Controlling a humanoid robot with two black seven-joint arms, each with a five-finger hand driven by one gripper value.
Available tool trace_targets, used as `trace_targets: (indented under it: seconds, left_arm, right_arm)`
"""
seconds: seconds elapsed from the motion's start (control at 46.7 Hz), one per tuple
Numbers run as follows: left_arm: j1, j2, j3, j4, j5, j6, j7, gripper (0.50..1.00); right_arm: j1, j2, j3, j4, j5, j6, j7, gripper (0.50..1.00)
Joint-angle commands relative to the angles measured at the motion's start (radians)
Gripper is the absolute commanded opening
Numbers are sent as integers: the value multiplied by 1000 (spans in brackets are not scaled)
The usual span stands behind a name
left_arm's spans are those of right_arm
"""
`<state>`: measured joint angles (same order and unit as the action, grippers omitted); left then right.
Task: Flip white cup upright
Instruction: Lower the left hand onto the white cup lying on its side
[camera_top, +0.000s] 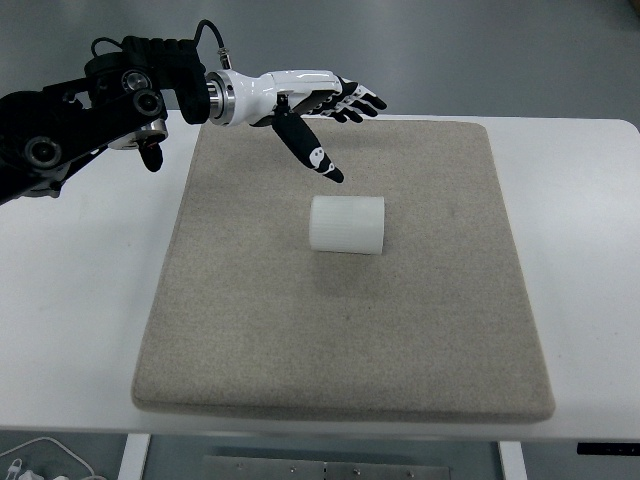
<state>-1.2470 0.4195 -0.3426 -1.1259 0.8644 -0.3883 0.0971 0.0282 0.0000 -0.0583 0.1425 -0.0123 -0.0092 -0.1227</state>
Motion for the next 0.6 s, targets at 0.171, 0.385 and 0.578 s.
trace_targets:
  seconds: [0.171, 0.385, 0.578]
  left_arm:
    - [-9, -4, 27, -48, 159, -32, 64, 994]
    - [-5, -30, 60, -45, 226, -34, 82, 992]
    - [0, -74, 60, -38, 278, -32, 99, 992]
  right_arm:
    - [1, 0, 0, 0, 0, 0, 0, 930]
    - [-1, 0, 0, -1, 0, 0, 0, 930]
    - [1, 0, 0, 0, 0, 0, 0, 930]
